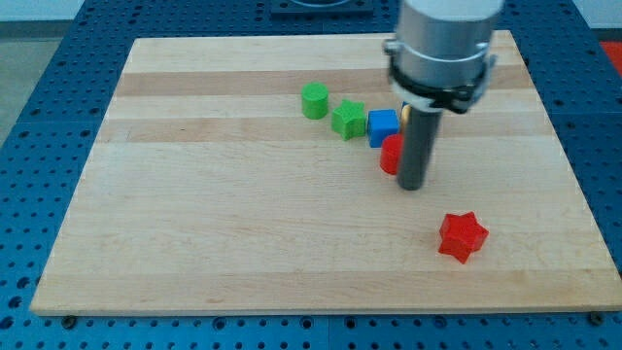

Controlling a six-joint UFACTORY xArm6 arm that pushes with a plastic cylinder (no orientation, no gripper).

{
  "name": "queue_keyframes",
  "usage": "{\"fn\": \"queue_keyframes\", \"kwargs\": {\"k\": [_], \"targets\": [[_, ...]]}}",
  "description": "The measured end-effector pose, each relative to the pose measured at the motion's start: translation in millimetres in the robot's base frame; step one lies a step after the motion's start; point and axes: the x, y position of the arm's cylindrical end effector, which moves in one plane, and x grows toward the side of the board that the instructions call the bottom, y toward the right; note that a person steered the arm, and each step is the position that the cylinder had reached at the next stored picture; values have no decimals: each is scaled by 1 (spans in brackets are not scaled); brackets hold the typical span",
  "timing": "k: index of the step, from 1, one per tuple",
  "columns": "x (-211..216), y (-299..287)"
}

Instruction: Push the red star into the red circle

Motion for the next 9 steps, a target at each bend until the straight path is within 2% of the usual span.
{"fn": "queue_keyframes", "kwargs": {"k": [1, 2, 3, 4, 6, 9], "targets": [[4, 77], [40, 109], [62, 102], [65, 86], [87, 28], [97, 14]]}}
